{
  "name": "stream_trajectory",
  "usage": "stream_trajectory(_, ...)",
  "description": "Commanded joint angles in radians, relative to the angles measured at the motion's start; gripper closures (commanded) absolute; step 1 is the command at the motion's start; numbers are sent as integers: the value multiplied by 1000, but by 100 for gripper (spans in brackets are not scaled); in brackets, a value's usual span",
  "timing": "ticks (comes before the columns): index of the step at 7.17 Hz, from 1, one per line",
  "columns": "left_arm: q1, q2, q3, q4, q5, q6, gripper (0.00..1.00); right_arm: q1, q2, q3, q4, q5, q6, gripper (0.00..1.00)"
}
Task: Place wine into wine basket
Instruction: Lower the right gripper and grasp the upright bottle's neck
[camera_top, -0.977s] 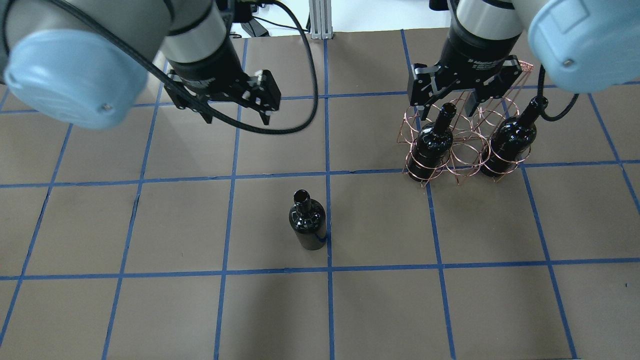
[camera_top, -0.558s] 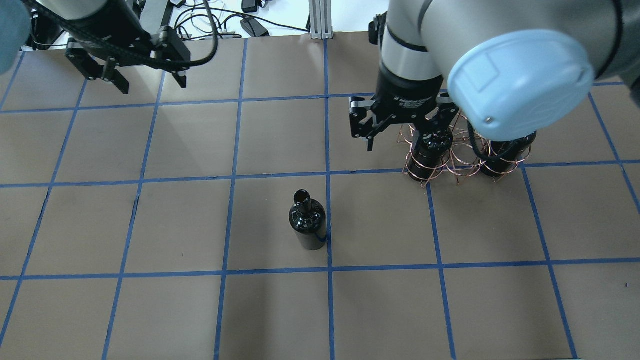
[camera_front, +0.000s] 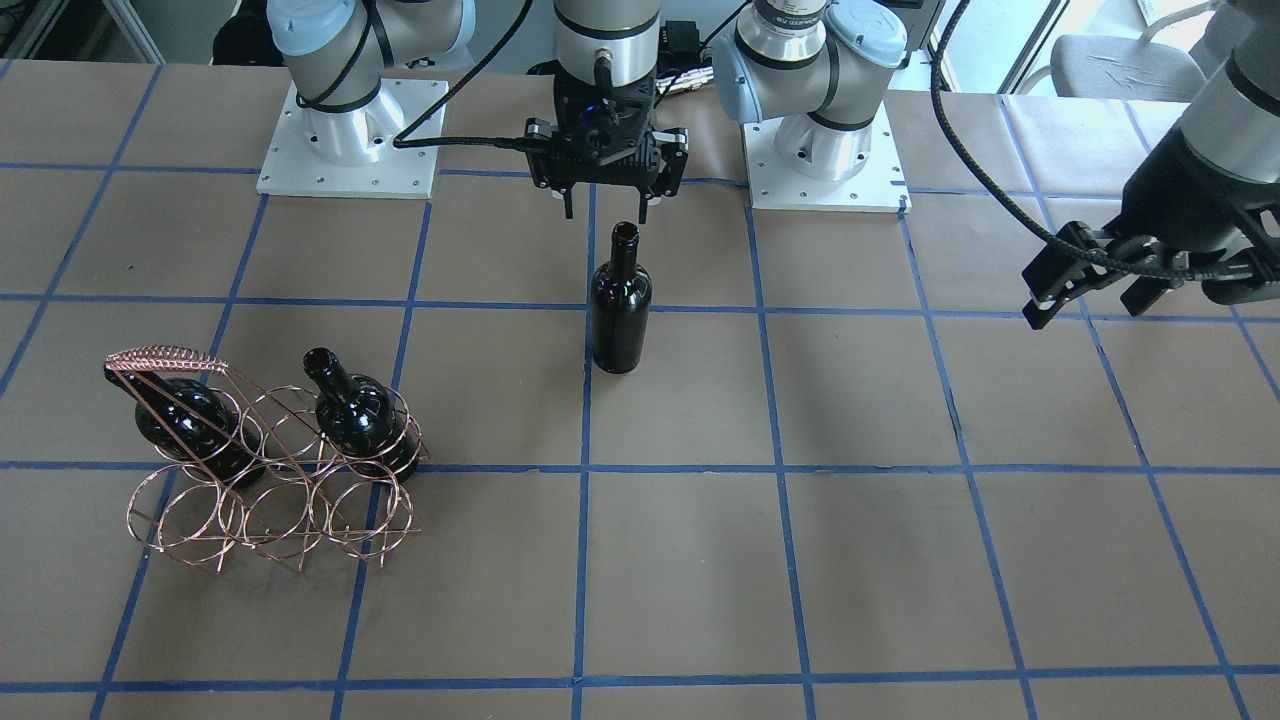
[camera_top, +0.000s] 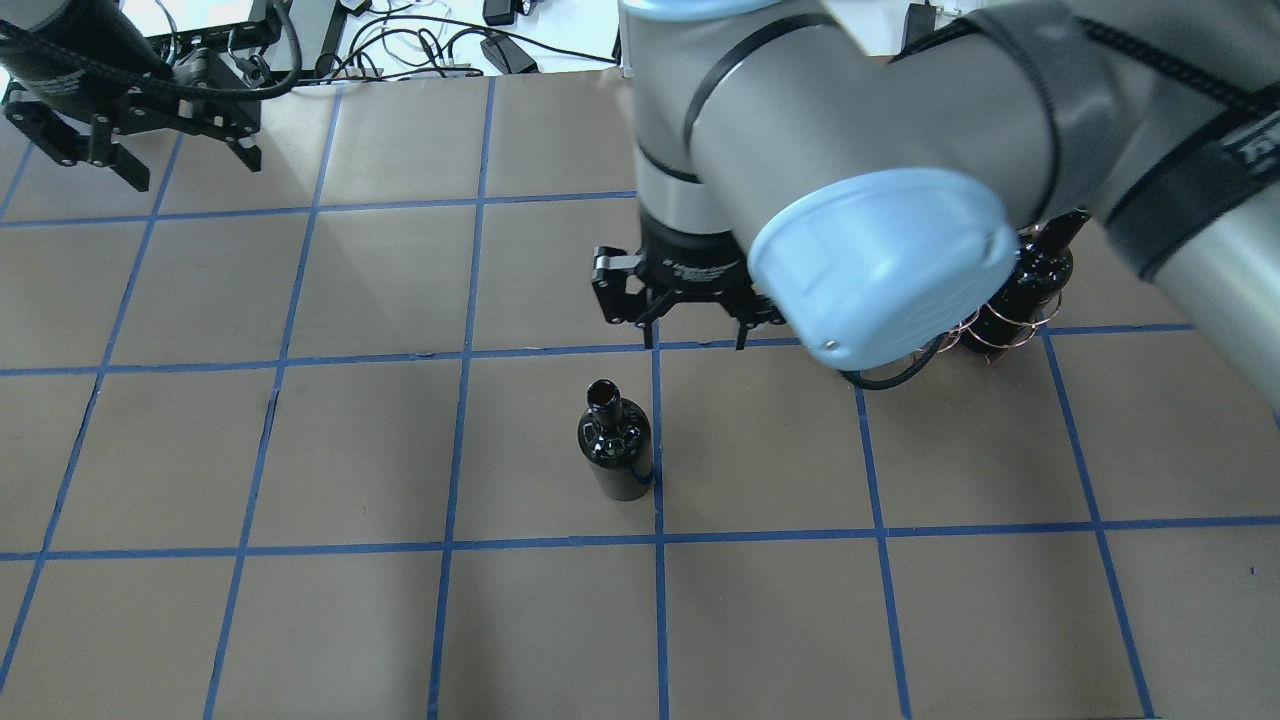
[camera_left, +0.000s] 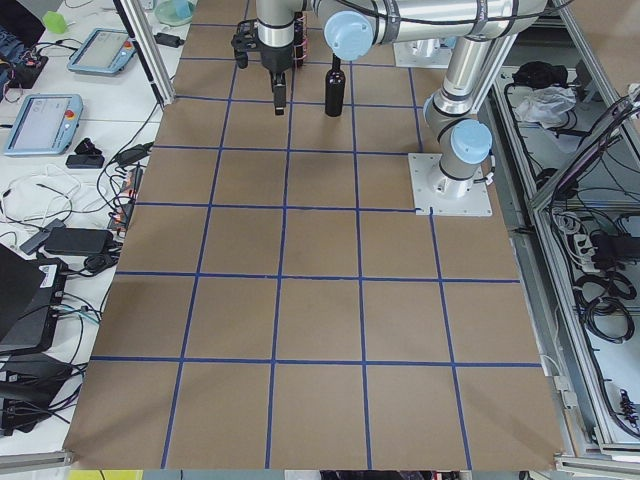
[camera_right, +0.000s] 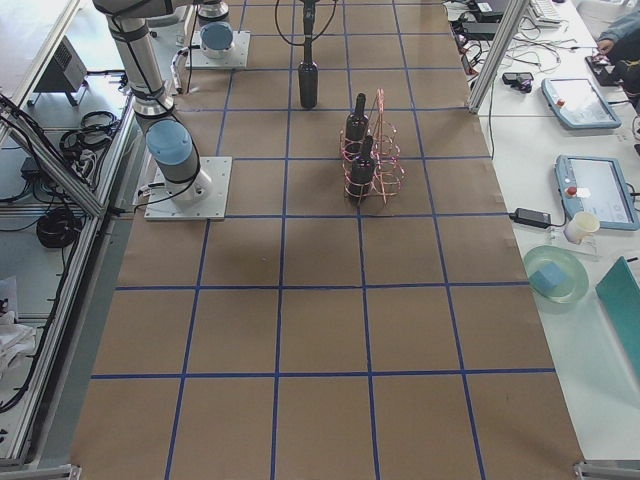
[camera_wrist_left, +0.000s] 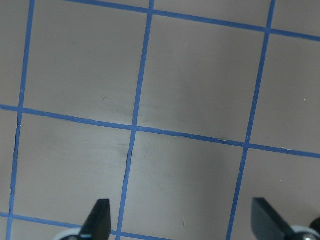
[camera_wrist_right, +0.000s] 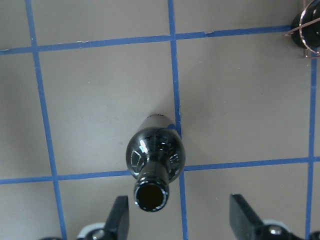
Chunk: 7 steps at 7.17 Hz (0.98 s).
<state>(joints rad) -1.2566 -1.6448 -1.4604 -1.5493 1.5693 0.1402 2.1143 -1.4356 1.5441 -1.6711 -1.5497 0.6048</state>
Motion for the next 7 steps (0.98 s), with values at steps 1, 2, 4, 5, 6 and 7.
stream_trajectory(1,14,-18,-11,6,1,9,0,26,32,11,-15,-1,-5,25)
stream_trajectory(2,16,-20,-11,9,1,7,0,18,27,27,-16,-3,-45,24)
stream_trajectory(4,14,-29,-11,23,0,1,0,18,32,65,-54,-1,-45,25)
stream_trajectory(5,14,-30,-11,23,0,1,0,18,35,77,-94,0,-43,25)
stream_trajectory(6,14,-29,-12,22,1,1,0,16,44,79,-99,0,-43,25)
stream_trajectory(7,14,-30,-12,23,0,1,0,18,44,79,-98,-4,-45,25)
